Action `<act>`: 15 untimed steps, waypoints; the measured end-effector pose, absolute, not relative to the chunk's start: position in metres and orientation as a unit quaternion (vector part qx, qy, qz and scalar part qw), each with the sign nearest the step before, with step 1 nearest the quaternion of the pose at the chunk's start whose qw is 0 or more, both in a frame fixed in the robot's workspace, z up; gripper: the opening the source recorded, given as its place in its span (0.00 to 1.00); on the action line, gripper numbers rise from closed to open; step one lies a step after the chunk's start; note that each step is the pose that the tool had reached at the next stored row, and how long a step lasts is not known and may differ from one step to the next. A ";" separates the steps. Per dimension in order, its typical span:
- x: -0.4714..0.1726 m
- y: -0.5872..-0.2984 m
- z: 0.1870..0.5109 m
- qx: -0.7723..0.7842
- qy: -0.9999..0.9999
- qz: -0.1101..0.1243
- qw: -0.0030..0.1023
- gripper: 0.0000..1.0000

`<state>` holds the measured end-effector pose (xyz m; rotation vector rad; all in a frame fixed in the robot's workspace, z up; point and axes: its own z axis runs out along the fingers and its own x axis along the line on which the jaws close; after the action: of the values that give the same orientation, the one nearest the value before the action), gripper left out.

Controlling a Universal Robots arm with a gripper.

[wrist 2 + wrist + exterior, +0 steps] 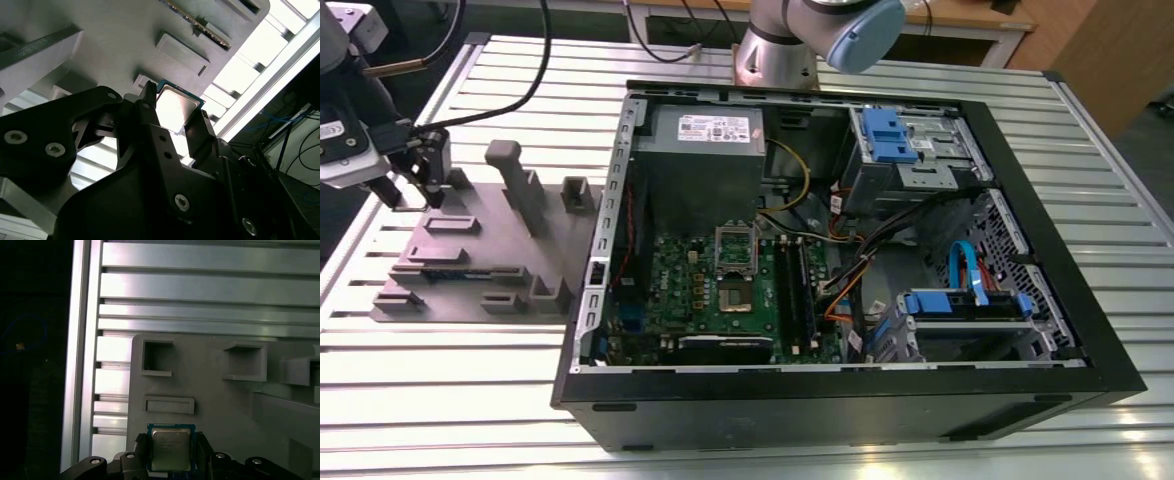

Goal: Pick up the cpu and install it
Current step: 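Pick up the cpu and move it towards the insertion slot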

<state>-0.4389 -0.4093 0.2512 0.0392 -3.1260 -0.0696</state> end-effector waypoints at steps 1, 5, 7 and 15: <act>-0.439 -0.409 0.252 0.013 -1.000 -0.022 0.007 0.47; -0.439 -0.409 0.253 0.013 -1.000 -0.022 0.007 0.47; -0.439 -0.409 0.254 0.013 -1.000 -0.022 0.007 0.47; -0.439 -0.409 0.258 0.013 -1.000 -0.022 0.007 0.47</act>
<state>-0.4389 -0.4093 0.2579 0.0392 -3.1260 -0.0696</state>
